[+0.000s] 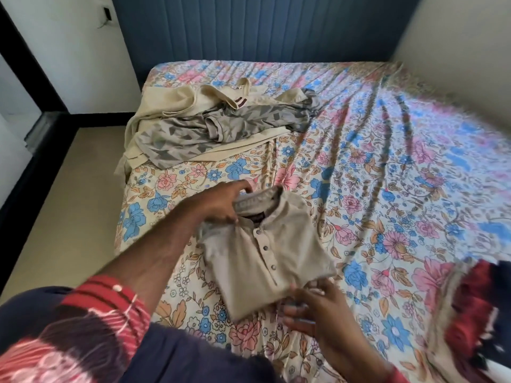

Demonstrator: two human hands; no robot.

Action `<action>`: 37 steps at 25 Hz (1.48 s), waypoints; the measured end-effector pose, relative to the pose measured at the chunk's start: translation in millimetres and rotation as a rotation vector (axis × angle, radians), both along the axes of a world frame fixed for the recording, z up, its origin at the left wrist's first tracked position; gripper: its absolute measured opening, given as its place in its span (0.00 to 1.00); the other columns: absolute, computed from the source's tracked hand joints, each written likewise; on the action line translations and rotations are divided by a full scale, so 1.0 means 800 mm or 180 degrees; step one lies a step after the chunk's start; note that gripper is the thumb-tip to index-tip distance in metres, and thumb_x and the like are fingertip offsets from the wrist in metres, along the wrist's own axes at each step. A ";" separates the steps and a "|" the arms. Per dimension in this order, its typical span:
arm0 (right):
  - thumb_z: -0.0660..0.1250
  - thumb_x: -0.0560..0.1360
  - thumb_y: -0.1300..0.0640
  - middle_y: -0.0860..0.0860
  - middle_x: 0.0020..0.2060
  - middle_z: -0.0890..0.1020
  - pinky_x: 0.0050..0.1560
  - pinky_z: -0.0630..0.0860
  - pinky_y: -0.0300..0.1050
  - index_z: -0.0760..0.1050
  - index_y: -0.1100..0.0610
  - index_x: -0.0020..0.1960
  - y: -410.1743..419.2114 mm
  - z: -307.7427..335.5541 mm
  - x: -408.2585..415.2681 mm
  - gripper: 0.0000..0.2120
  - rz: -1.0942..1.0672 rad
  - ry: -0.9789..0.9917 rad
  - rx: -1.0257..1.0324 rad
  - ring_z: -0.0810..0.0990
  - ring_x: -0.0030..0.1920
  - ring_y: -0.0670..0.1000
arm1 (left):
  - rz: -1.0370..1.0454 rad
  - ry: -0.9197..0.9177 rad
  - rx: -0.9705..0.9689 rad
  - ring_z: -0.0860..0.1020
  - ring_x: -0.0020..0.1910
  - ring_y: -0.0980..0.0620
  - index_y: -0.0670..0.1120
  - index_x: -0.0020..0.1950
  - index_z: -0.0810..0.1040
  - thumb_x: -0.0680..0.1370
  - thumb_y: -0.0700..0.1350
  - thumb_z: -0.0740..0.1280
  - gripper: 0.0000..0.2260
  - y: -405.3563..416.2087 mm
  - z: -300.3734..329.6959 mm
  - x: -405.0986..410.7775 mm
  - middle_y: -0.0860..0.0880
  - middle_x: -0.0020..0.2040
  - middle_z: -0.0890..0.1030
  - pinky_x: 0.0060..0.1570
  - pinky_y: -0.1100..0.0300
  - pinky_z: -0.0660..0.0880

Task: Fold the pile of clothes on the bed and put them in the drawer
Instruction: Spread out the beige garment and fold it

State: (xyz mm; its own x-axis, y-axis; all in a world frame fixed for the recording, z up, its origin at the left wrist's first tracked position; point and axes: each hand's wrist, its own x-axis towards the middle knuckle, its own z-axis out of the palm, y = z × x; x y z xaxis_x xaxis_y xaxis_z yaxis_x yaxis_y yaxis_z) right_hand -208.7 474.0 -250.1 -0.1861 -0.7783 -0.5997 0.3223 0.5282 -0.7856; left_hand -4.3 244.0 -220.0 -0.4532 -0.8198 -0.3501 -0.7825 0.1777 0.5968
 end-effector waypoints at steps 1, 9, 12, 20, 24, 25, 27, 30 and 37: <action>0.74 0.75 0.64 0.71 0.51 0.81 0.37 0.83 0.54 0.68 0.60 0.61 0.011 -0.006 -0.009 0.20 -0.0057 0.0157 0.0088 0.82 0.37 0.60 | -0.0063 -0.0245 -0.0109 0.78 0.58 0.44 0.53 0.75 0.66 0.71 0.37 0.78 0.37 -0.002 -0.004 -0.013 0.45 0.69 0.76 0.51 0.50 0.78; 0.69 0.79 0.41 0.51 0.64 0.79 0.57 0.80 0.54 0.68 0.54 0.72 -0.108 -0.001 -0.079 0.28 0.0791 0.2888 -0.0301 0.80 0.58 0.52 | 0.2283 -0.0151 -0.0709 0.78 0.31 0.48 0.39 0.51 0.75 0.83 0.60 0.60 0.22 0.087 -0.053 0.045 0.45 0.37 0.79 0.31 0.59 0.75; 0.68 0.78 0.39 0.57 0.66 0.79 0.60 0.77 0.51 0.68 0.59 0.73 -0.156 -0.015 -0.065 0.32 0.1085 0.3128 -0.0155 0.79 0.62 0.58 | 0.2496 0.0345 -0.0014 0.75 0.24 0.49 0.40 0.39 0.77 0.83 0.55 0.63 0.21 0.122 -0.056 0.028 0.46 0.30 0.77 0.28 0.59 0.73; 0.72 0.76 0.44 0.52 0.42 0.84 0.35 0.79 0.42 0.79 0.58 0.52 -0.180 -0.012 -0.035 0.17 0.1445 0.2330 -0.0422 0.83 0.38 0.51 | 0.2792 0.0870 0.0308 0.83 0.40 0.47 0.48 0.50 0.79 0.77 0.46 0.72 0.05 0.132 -0.053 -0.018 0.47 0.43 0.84 0.44 0.50 0.82; 0.76 0.66 0.43 0.52 0.48 0.87 0.50 0.85 0.60 0.80 0.54 0.56 -0.158 0.004 -0.053 0.23 0.1085 0.1874 -0.0801 0.87 0.48 0.54 | 0.2554 0.0947 -0.0111 0.77 0.36 0.46 0.42 0.44 0.76 0.81 0.44 0.67 0.08 0.142 -0.032 -0.030 0.46 0.38 0.78 0.33 0.57 0.67; 0.76 0.64 0.43 0.51 0.50 0.87 0.52 0.84 0.61 0.80 0.53 0.58 -0.146 0.009 -0.063 0.25 0.0918 0.1834 -0.0904 0.87 0.50 0.53 | 0.2452 0.0991 -0.0247 0.77 0.39 0.44 0.40 0.48 0.76 0.82 0.44 0.66 0.08 0.141 -0.031 -0.032 0.45 0.41 0.78 0.35 0.55 0.67; 0.75 0.64 0.44 0.49 0.51 0.87 0.54 0.83 0.61 0.80 0.51 0.59 -0.117 0.023 -0.089 0.24 0.0629 0.1896 -0.1080 0.86 0.52 0.52 | 0.2120 0.1064 -0.0425 0.76 0.47 0.45 0.39 0.55 0.75 0.82 0.43 0.68 0.08 0.138 -0.028 -0.049 0.44 0.49 0.78 0.43 0.54 0.68; 0.75 0.67 0.49 0.48 0.49 0.87 0.53 0.82 0.61 0.80 0.50 0.56 -0.059 0.054 -0.145 0.18 0.0095 0.2079 -0.1207 0.86 0.51 0.50 | 0.1545 0.1432 -0.0390 0.80 0.51 0.43 0.43 0.54 0.76 0.81 0.44 0.70 0.06 0.140 -0.016 -0.109 0.45 0.51 0.82 0.51 0.47 0.76; 0.75 0.75 0.63 0.50 0.47 0.88 0.51 0.85 0.56 0.82 0.52 0.55 0.121 0.135 -0.323 0.12 -0.1618 0.2213 -0.1157 0.88 0.48 0.52 | 0.0365 0.2407 0.0287 0.84 0.53 0.48 0.48 0.61 0.79 0.81 0.45 0.70 0.09 0.199 0.044 -0.353 0.51 0.54 0.85 0.56 0.41 0.80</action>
State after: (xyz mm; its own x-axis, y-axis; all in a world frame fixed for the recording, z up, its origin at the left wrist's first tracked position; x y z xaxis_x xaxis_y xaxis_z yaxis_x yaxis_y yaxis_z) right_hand -467.4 571.2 -142.1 -0.7814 -0.6229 0.0385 -0.1571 0.1367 -0.9781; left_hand -286.8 403.4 -184.8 -0.5098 -0.8590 -0.0466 -0.1664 0.0454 0.9850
